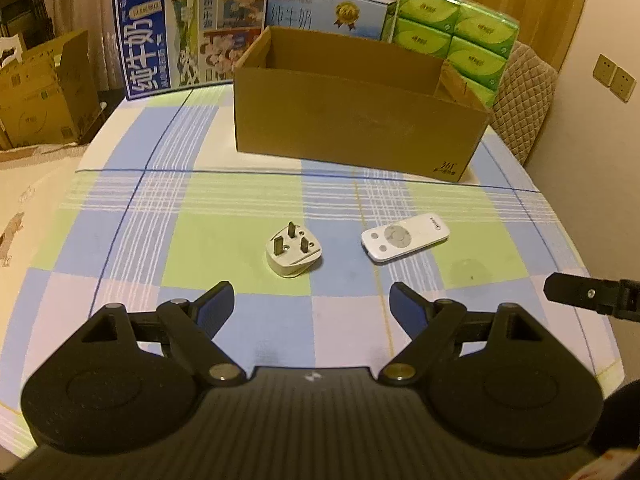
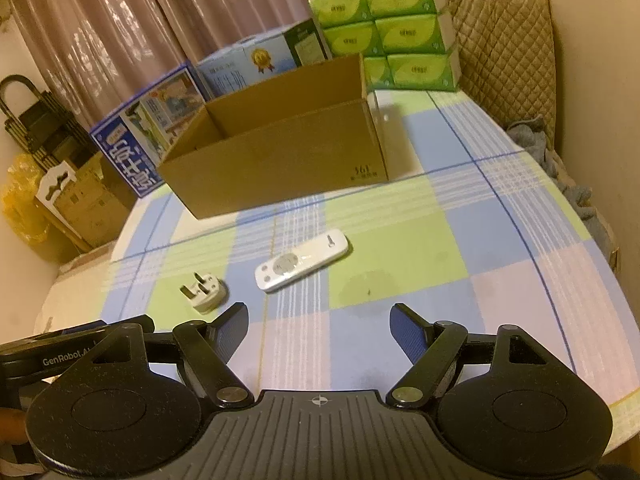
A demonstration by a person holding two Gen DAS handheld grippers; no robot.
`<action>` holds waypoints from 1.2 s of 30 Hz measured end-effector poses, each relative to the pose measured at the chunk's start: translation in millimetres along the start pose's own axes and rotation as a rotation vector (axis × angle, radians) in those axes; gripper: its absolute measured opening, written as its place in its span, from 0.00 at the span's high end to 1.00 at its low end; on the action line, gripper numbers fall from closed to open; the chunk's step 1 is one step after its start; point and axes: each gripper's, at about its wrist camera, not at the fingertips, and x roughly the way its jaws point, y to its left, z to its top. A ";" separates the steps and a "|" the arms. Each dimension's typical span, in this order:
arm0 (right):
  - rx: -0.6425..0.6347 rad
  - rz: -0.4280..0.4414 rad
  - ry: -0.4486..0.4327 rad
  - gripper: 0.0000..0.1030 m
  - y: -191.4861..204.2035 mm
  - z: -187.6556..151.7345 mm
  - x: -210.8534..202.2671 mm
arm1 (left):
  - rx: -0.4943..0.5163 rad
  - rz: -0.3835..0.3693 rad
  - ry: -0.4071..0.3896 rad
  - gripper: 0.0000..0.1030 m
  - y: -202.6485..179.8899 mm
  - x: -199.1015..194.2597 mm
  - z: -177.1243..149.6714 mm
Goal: Organize rigid objects
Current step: 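Move both tools back from the box toward the plug and remote, then move the left gripper to the white plug while the right approaches the white remote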
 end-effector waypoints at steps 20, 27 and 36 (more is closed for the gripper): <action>-0.064 0.007 0.104 0.40 -7.5 7.9 109.0 | 0.231 0.035 0.007 0.26 10.8 106.2 -1.8; -0.085 -0.002 0.124 0.43 -9.5 9.1 141.0 | 0.267 0.006 0.009 0.30 14.6 128.0 4.3; -0.087 0.010 0.115 0.43 -6.5 15.5 155.4 | 0.222 -0.034 0.021 0.45 20.4 140.1 15.6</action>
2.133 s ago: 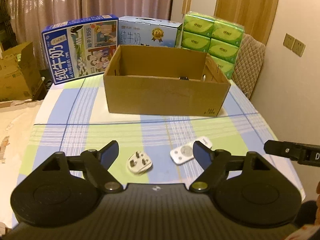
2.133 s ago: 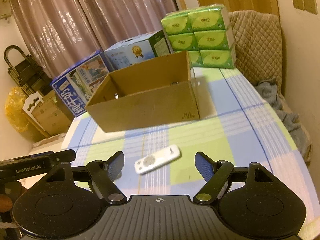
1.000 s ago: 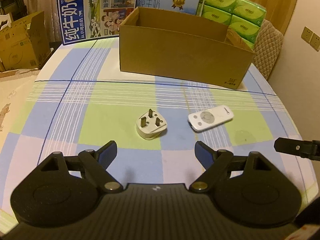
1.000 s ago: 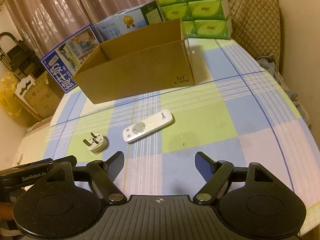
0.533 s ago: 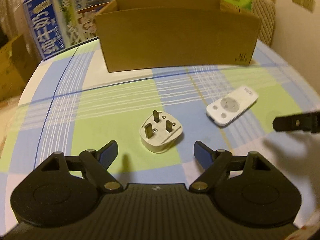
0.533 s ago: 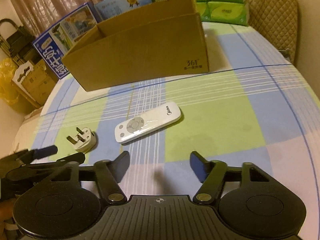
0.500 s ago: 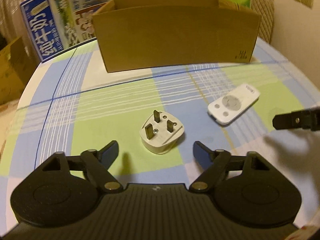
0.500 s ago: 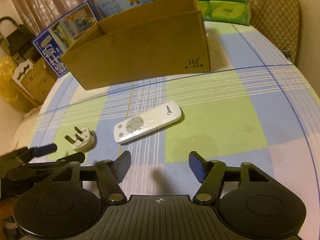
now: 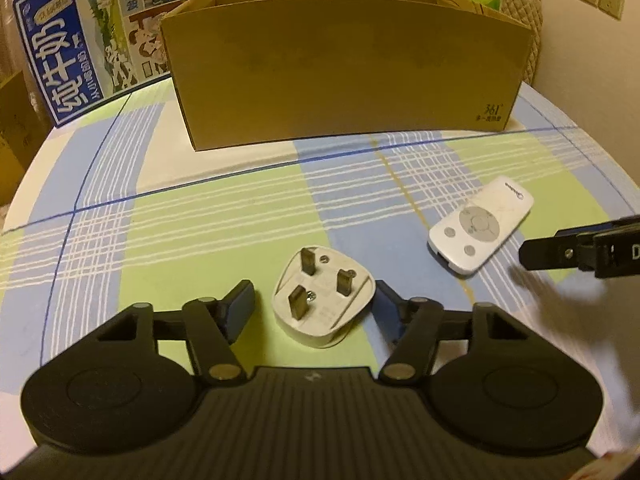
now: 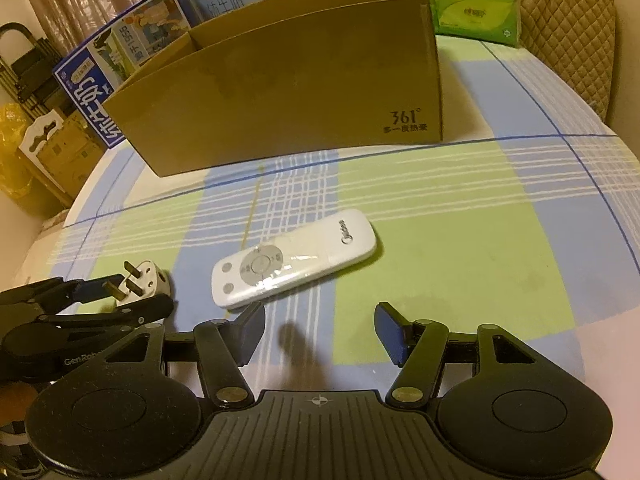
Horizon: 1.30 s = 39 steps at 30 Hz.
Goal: Organize rigid objects
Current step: 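Move the left gripper to the white plug while the right approaches the white remote, then close the left gripper on the white plug while the right grasps the white remote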
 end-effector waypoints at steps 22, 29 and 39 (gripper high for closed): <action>-0.167 -0.043 -0.012 0.36 49.1 35.3 56.6 | -0.057 -0.001 0.001 0.53 9.5 0.7 5.1; -0.343 -0.093 -0.032 0.47 56.9 13.5 54.3 | -0.017 0.010 -0.010 0.53 3.9 -0.6 5.1; -0.332 -0.104 -0.042 0.63 33.6 -3.7 27.6 | -0.030 0.009 -0.011 0.53 3.6 -1.4 2.7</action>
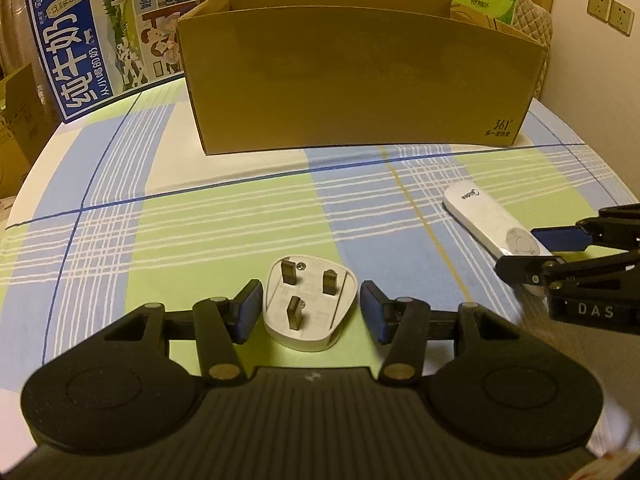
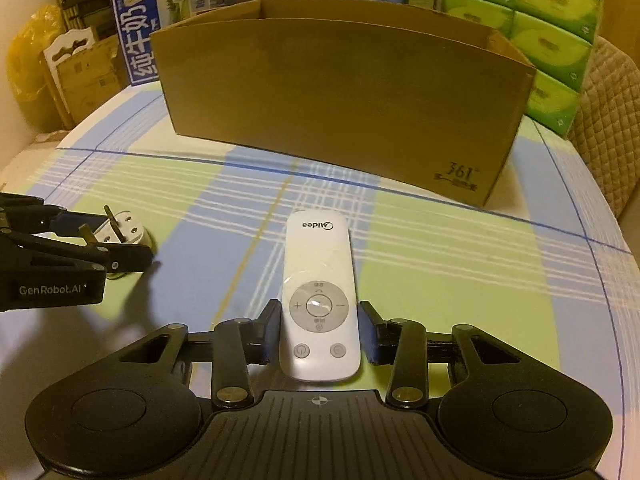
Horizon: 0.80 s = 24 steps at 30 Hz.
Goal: Organize rigid objects
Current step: 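Close the left gripper on the white plug while the right grasps the white remote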
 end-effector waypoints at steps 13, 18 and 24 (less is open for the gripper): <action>-0.014 0.008 -0.028 0.62 -0.5 15.9 16.6 | 0.074 -0.013 -0.013 0.53 -1.9 2.5 -0.7; -0.018 0.008 -0.044 0.62 -0.3 13.8 17.0 | 0.068 -0.011 -0.014 0.56 -0.9 5.7 1.2; -0.021 0.004 -0.046 0.63 0.7 12.9 16.0 | 0.076 0.000 -0.016 0.57 -2.4 3.6 0.6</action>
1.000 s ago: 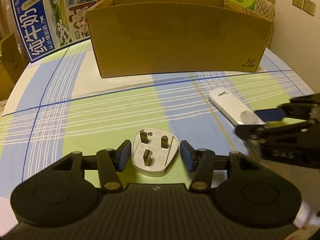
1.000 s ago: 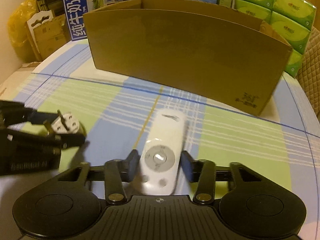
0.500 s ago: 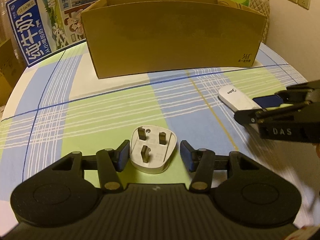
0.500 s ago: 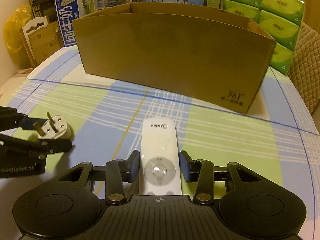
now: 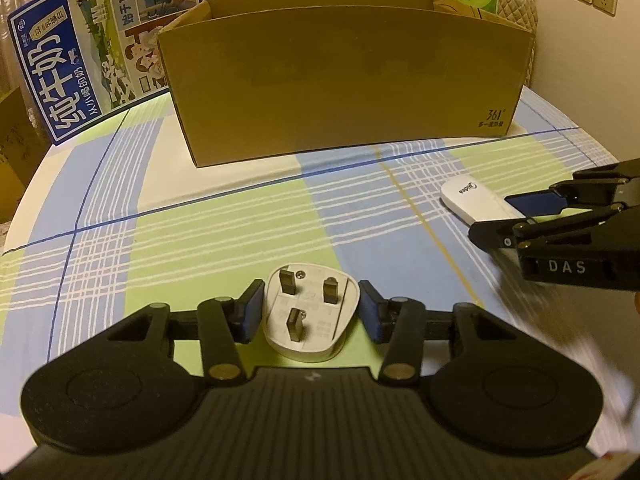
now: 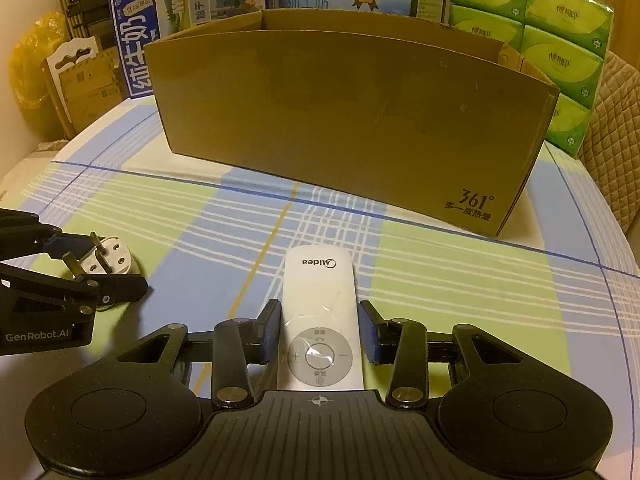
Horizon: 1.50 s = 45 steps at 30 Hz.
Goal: Organize rigid objects
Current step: 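Close the left gripper on the white plug while the right grasps the white remote, then lift the plug and remote with both grippers and carry them over the box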
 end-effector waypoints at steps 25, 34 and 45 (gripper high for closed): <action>0.099 0.005 -0.020 0.64 0.7 -13.6 -37.0 | -0.068 -0.059 -0.051 0.57 -18.7 -19.4 2.4; 0.102 0.003 -0.006 0.64 3.9 -17.8 -43.6 | -0.076 -0.060 -0.055 0.57 -20.8 -21.1 4.4; 0.120 -0.007 -0.023 0.64 -2.7 -7.8 -65.9 | -0.099 -0.073 -0.039 0.57 -21.5 -27.8 13.2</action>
